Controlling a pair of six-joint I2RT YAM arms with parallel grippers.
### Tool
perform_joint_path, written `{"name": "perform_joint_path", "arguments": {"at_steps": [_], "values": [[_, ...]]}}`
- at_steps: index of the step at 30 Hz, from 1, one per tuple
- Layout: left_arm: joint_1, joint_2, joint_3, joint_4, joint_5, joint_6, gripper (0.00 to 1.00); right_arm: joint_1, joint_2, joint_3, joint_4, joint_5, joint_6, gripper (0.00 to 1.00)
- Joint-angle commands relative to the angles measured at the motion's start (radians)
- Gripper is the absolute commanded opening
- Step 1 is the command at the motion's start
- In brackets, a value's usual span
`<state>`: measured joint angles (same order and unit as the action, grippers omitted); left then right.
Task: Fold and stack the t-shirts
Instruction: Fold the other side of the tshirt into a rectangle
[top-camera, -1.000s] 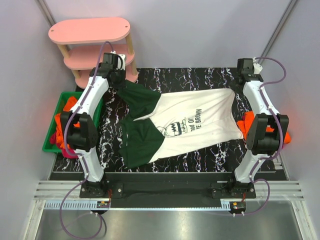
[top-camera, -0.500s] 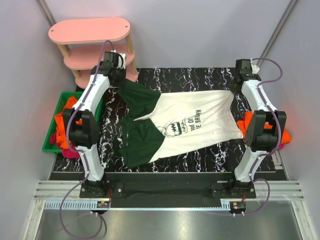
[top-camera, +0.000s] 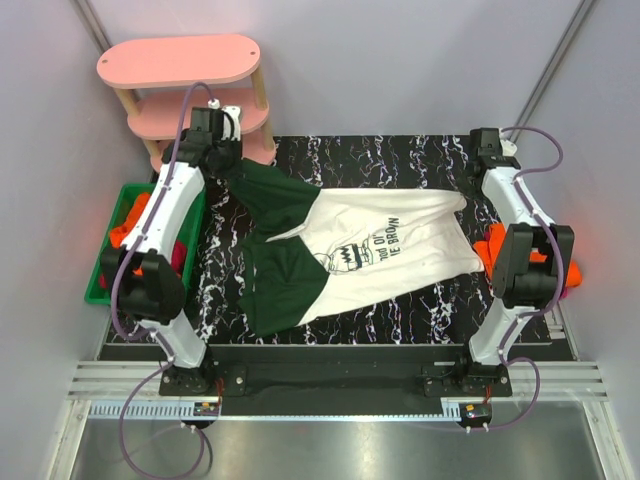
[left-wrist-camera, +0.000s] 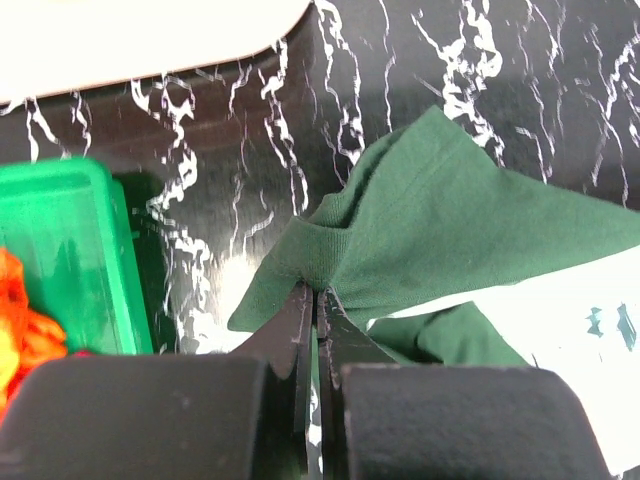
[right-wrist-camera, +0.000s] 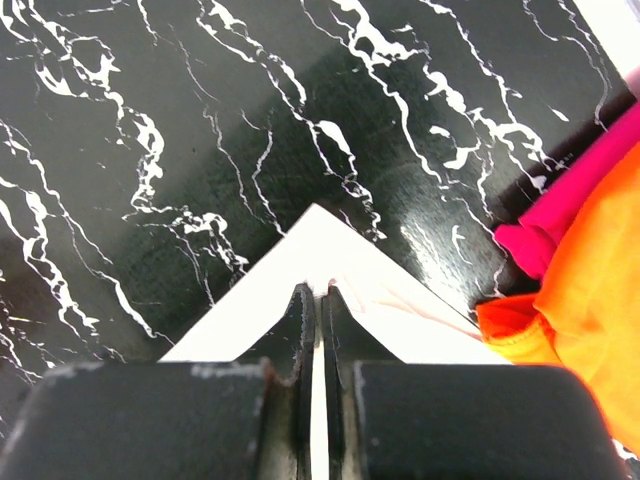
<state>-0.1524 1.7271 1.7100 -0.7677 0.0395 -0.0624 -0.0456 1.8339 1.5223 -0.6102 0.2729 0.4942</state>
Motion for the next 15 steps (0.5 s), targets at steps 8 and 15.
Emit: {"name": "perform_joint_path", "arguments": {"at_steps": [8,15], "values": [[0.004,-0.231,-0.145,-0.031,0.03,0.013,0.0,-0.007,-0.153,-0.094,-0.01,0.095,0.021,0.0],[-0.039,-0.36,-0.234,-0.079,0.063,0.027,0.0,-0.007,-0.245,-0.18,-0.048,0.112,0.046,0.0]]}}
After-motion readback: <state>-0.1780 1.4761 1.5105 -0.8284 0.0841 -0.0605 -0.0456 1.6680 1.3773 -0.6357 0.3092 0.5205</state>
